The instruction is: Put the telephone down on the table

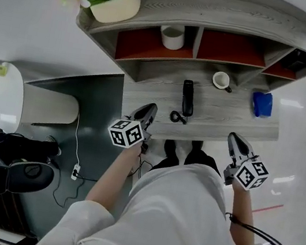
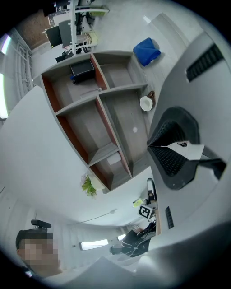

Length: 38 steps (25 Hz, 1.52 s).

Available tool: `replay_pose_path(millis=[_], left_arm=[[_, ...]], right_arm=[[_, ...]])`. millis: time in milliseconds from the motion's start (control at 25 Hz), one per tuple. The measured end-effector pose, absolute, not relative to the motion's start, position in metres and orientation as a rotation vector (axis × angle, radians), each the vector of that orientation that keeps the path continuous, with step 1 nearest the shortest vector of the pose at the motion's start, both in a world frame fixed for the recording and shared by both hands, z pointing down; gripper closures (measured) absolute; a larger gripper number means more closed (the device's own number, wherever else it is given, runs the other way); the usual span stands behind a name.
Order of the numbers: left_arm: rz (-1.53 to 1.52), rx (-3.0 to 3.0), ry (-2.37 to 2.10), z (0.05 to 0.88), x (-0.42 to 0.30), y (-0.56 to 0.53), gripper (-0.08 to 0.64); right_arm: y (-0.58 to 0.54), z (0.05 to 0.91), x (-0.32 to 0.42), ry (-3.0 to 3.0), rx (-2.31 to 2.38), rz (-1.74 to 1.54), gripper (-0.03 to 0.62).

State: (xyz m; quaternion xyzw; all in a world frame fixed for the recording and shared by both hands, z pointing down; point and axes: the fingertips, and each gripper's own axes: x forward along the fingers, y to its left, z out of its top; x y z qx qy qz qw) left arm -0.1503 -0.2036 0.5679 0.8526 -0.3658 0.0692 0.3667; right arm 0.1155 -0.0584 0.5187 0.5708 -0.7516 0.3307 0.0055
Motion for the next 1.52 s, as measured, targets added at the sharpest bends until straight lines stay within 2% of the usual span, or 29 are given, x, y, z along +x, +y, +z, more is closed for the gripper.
replay_pose_path(millis=[400,1040,1520], left_arm=[[0.088,2.085,-0.924,0.556,-0.189,-0.151,0.551],[-0.078,2.099,-0.996,0.503,-0.125,-0.043,0.551],[-0.134,2.066,-1.179,0.489,-0.144,0.016,0.551]], right_arm=[[-0.04,0.514,0.124,-2.341,1.837,1.01,0.575],[0.023,0.512,0.172,-2.502,1.563,0.994,0.575],[0.062,0.516,0.164,-2.554,1.423,0.969,0.575]])
